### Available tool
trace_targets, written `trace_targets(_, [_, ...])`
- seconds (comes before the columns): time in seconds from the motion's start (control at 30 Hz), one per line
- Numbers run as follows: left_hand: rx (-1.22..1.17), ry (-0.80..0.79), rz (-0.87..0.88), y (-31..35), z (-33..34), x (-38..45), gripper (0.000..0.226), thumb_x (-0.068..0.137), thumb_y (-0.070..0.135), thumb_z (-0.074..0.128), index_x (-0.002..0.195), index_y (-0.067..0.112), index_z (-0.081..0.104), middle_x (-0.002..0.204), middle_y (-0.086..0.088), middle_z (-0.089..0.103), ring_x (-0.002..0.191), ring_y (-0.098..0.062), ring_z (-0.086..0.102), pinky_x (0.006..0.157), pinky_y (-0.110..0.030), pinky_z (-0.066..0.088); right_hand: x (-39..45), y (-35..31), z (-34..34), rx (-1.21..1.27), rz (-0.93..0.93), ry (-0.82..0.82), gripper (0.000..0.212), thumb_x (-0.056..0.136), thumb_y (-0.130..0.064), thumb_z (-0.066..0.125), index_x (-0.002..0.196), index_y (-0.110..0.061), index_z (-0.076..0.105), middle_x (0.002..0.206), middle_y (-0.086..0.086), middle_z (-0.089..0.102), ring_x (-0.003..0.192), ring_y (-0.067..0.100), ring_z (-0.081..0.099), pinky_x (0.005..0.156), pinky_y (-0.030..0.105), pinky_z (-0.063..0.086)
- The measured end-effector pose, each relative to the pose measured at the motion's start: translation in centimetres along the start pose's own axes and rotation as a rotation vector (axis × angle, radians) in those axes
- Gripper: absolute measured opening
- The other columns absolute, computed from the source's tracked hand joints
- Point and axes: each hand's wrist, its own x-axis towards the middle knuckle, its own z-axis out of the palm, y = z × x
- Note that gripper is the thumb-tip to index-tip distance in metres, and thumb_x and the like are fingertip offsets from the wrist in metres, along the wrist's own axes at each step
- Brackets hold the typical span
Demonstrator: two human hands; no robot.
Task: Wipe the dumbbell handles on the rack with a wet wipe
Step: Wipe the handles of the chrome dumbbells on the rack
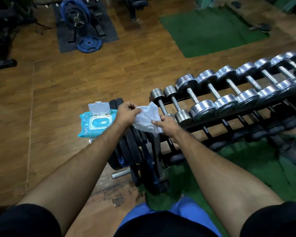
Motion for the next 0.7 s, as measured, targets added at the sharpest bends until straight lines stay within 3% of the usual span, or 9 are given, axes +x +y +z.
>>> trace_targets(0.13, [-0.03, 0.07, 0.035, 0.8, 2.4, 0.8, 0.018, 0.086, 0.003, 0.071, 0.081, 0.016, 0.061, 0.075, 0.0, 0.06, 0.065, -0.009, 0.053, 0.059, -0.019, 0.046, 0.3, -0.5, -2.4, 0.246, 0.047, -0.055, 0.024, 0.081, -0.007, 0.064, 0.105, -0.002, 0.066, 0.103, 0.018, 0.072, 0.089, 0.033, 0.069, 0.077, 0.043, 0.057])
trace_targets(0.23, [-0.069, 0.059, -0.01, 0.7, 5.5, 1.0, 0.009, 0.088, 0.001, 0.068, 0.095, 0.007, 0.068, 0.089, -0.01, 0.068, 0.077, -0.017, 0.061, 0.073, -0.029, 0.053, 0.9, -0.9, -5.0, 0.346, 0.103, -0.054, 0.018, 0.085, 0.001, 0.051, 0.096, -0.008, 0.062, 0.088, 0.013, 0.07, 0.072, 0.028, 0.067, 0.054, 0.034, 0.056])
trace_targets(0.33, [-0.042, 0.089, -0.043, 1.3, 9.2, 0.8, 0.01, 0.089, 0.005, 0.07, 0.081, 0.01, 0.068, 0.078, -0.004, 0.068, 0.07, -0.012, 0.061, 0.068, -0.026, 0.052, 2.7, -0.4, -8.7, 0.285, 0.155, -0.051, 0.031, 0.07, -0.011, 0.053, 0.097, -0.004, 0.066, 0.095, 0.021, 0.068, 0.079, 0.034, 0.064, 0.065, 0.04, 0.053])
trace_targets(0.43, [-0.053, 0.169, -0.066, 2.3, 12.9, 0.1, 0.018, 0.091, 0.01, 0.069, 0.075, 0.016, 0.063, 0.076, -0.002, 0.065, 0.068, -0.011, 0.059, 0.069, -0.026, 0.05, 5.1, 0.8, -12.7, 0.053, 0.132, -0.044, 0.015, 0.06, -0.019, 0.055, 0.068, -0.016, 0.067, 0.087, 0.016, 0.061, 0.077, 0.027, 0.058, 0.068, 0.041, 0.048])
trace_targets(0.47, [-0.038, 0.186, -0.076, 2.6, 14.2, -0.2, 0.019, 0.091, 0.013, 0.069, 0.075, 0.017, 0.061, 0.077, -0.005, 0.065, 0.07, -0.014, 0.059, 0.07, -0.03, 0.05, 5.1, 0.7, -13.9, 0.042, 0.127, -0.078, 0.013, 0.064, -0.017, 0.055, 0.07, -0.015, 0.066, 0.087, 0.014, 0.06, 0.075, 0.025, 0.057, 0.068, 0.039, 0.048])
trace_targets(0.57, [-0.006, 0.239, -0.104, 3.1, 17.8, -1.0, 0.019, 0.086, 0.02, 0.071, 0.073, 0.021, 0.057, 0.079, -0.01, 0.064, 0.072, -0.021, 0.058, 0.069, -0.034, 0.049, 4.2, -0.1, -16.8, 0.214, 0.135, -0.2, 0.024, 0.078, -0.008, 0.056, 0.1, -0.003, 0.065, 0.094, 0.017, 0.066, 0.081, 0.029, 0.063, 0.072, 0.04, 0.051])
trace_targets(0.7, [-0.023, 0.378, -0.106, 3.3, 20.6, -2.0, 0.013, 0.086, 0.013, 0.072, 0.082, 0.015, 0.06, 0.082, -0.003, 0.064, 0.076, -0.016, 0.059, 0.072, -0.032, 0.051, 4.7, 0.1, -19.5, 0.306, 0.123, -0.334, 0.012, 0.094, -0.001, 0.059, 0.105, -0.004, 0.064, 0.093, 0.016, 0.071, 0.07, 0.022, 0.071, 0.062, 0.029, 0.059])
